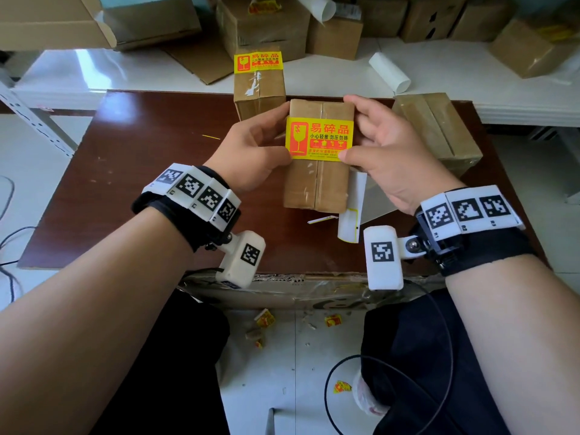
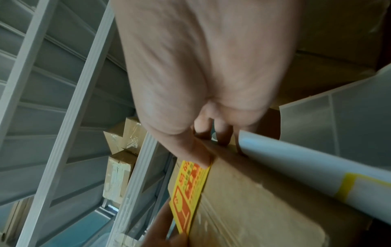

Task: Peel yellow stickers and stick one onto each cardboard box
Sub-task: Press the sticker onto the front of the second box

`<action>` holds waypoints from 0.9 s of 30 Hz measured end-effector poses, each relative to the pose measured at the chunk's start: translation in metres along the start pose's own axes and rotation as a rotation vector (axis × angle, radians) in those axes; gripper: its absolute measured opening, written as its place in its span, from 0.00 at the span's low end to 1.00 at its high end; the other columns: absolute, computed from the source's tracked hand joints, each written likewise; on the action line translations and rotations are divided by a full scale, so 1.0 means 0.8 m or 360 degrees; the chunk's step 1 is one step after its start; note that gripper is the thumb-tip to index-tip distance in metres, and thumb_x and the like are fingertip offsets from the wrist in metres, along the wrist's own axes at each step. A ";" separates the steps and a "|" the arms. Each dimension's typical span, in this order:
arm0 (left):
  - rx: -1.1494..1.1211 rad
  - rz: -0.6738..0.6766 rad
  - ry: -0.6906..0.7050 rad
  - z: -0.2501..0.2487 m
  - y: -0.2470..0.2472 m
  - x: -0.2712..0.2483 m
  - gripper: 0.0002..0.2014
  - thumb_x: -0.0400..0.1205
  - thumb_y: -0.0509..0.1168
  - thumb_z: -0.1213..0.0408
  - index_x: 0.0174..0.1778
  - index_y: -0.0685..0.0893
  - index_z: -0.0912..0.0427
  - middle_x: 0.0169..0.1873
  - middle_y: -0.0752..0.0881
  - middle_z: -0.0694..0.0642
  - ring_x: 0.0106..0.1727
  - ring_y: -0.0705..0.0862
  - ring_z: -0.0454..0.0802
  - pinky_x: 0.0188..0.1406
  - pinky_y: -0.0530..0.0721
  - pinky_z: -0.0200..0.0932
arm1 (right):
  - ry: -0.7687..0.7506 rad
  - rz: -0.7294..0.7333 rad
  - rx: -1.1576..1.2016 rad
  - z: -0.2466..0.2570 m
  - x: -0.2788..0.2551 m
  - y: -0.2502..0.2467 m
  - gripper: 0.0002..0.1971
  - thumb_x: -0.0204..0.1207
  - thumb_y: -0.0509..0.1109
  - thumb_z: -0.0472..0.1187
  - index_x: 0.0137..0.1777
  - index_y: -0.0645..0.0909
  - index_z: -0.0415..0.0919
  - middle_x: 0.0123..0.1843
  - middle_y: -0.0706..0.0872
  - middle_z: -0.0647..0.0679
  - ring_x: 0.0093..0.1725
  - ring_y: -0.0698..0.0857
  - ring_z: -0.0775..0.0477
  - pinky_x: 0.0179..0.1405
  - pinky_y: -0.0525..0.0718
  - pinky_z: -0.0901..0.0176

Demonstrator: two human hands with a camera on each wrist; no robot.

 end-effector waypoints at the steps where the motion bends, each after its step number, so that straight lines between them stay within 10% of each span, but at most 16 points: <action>1: -0.0021 0.0003 -0.0021 0.001 -0.001 -0.001 0.42 0.71 0.64 0.82 0.87 0.73 0.62 0.77 0.84 0.61 0.79 0.83 0.57 0.63 0.87 0.42 | 0.0002 0.0033 0.0006 0.000 -0.001 0.000 0.45 0.78 0.71 0.18 0.93 0.66 0.46 0.86 0.82 0.49 0.78 0.86 0.52 0.81 0.84 0.45; 6: -0.0155 -0.0128 -0.0118 0.006 -0.009 -0.008 0.42 0.69 0.57 0.79 0.85 0.77 0.57 0.73 0.88 0.60 0.67 0.86 0.53 0.42 0.76 0.42 | 0.0024 0.0103 0.0093 0.005 -0.006 0.003 0.48 0.73 0.66 0.18 0.94 0.64 0.46 0.87 0.80 0.51 0.80 0.85 0.52 0.66 0.87 0.57; 11: -0.0087 -0.0422 -0.0032 0.002 -0.008 -0.008 0.21 0.87 0.70 0.70 0.77 0.84 0.62 0.59 0.94 0.56 0.58 0.93 0.47 0.62 0.92 0.49 | -0.0003 -0.0226 0.0231 0.010 -0.007 0.005 0.32 0.80 0.77 0.36 0.85 0.77 0.44 0.71 0.93 0.52 0.68 0.93 0.54 0.71 0.91 0.48; 17: 0.0310 -0.0539 0.0068 -0.001 -0.006 0.000 0.24 0.80 0.81 0.62 0.70 0.82 0.60 0.60 0.92 0.50 0.58 0.93 0.43 0.62 0.93 0.50 | -0.0136 -0.0411 -0.0040 0.014 -0.009 0.017 0.32 0.77 0.83 0.44 0.80 0.78 0.47 0.73 0.90 0.50 0.68 0.92 0.57 0.71 0.92 0.47; 27: 0.0268 -0.0369 -0.0019 0.006 -0.015 0.008 0.30 0.77 0.78 0.71 0.77 0.81 0.62 0.66 0.91 0.55 0.68 0.90 0.49 0.72 0.88 0.51 | -0.0026 -0.0193 -0.0028 0.004 0.001 0.006 0.35 0.81 0.73 0.22 0.86 0.72 0.42 0.72 0.91 0.52 0.67 0.92 0.56 0.66 0.91 0.57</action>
Point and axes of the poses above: each hand's wrist, its own x-axis towards the middle knuckle, its own y-axis out of the palm, z = x × y, the point moved 8 cm from there along x, towards the middle knuckle
